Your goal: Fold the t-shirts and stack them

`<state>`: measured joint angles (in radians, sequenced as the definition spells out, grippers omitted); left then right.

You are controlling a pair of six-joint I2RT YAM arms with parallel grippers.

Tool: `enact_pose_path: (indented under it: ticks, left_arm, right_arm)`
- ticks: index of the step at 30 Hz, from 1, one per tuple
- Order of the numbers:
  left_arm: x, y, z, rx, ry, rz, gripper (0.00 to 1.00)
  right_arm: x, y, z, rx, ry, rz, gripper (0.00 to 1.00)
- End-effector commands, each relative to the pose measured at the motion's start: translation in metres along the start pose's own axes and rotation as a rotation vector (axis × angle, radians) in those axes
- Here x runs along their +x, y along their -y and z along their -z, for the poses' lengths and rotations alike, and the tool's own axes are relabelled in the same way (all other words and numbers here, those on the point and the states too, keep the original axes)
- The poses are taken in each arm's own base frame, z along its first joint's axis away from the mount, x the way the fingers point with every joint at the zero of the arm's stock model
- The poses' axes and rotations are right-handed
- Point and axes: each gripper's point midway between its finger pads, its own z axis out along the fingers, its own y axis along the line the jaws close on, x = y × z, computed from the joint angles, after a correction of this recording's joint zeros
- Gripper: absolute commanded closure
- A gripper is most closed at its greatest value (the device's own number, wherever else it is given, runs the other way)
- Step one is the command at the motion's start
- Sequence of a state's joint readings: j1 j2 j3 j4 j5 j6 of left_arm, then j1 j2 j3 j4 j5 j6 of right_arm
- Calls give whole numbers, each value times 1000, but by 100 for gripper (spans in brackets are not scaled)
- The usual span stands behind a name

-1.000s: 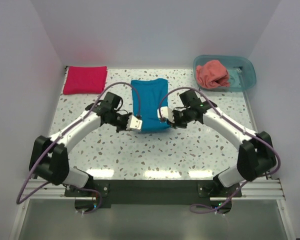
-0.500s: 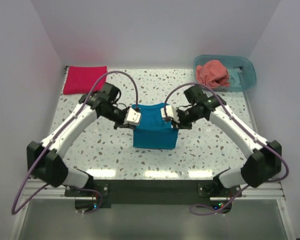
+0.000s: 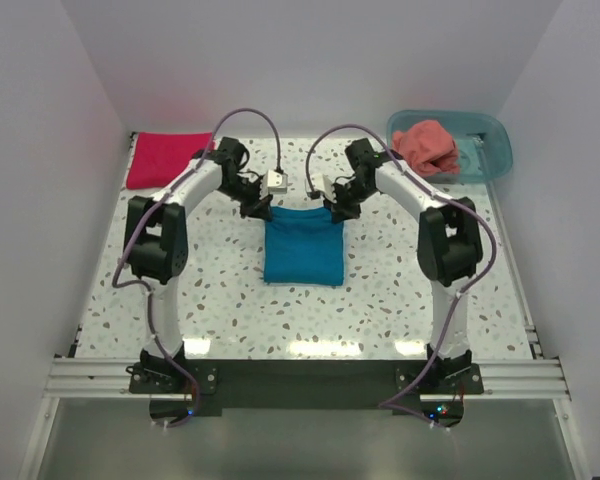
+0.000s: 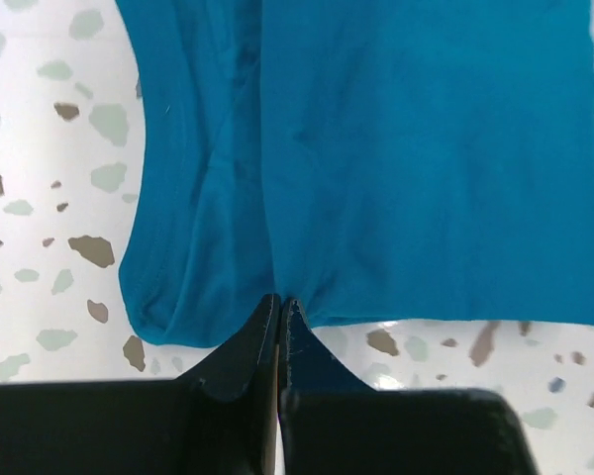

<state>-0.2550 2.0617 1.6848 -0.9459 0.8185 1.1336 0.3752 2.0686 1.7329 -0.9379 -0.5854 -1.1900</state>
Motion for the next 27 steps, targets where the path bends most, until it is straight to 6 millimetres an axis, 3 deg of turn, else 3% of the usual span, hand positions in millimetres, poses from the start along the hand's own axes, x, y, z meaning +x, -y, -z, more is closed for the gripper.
enact_pose_path:
  ticks: [1, 4, 7, 9, 11, 12, 15, 21, 22, 23, 24, 27]
  left_arm:
    - [13, -46, -11, -108, -4, 39, 100]
    - [37, -55, -24, -117, -54, 87, 100]
    - [48, -44, -29, -94, -73, 105, 100]
    - [53, -25, -33, -58, -76, 124, 100]
    - [44, -11, -27, -48, -59, 109, 100]
    - [44, 2, -24, -39, -56, 112, 100]
    - [46, 29, -21, -2, -42, 130, 100]
    - [28, 72, -4, 53, 8, 68, 99]
    - [28, 78, -3, 72, 6, 67, 92]
    - [25, 81, -2, 79, 15, 62, 72]
    - [18, 77, 3, 59, 28, 40, 66]
    - [-9, 66, 14, -14, 98, -9, 53]
  right_arm:
    - [4, 38, -15, 77, -3, 18, 100]
    - [20, 49, -33, 100, -38, -9, 100]
    - [26, 43, -39, 89, -58, -14, 100]
    - [27, 26, -40, 60, -64, -13, 100]
    - [28, 1, -46, 8, -60, -20, 100]
    - [18, -6, -37, 11, -46, -7, 100]
    - [12, -41, -36, -47, -29, -31, 100]
    - [-5, -103, -14, -159, 3, -103, 100]
    - [-8, -109, -10, -164, 10, -114, 90]
    - [-11, -112, -7, -171, 20, -158, 65]
    - [-16, -112, -4, -172, 39, -189, 60]
    - [-32, -88, 11, -109, 138, -378, 56]
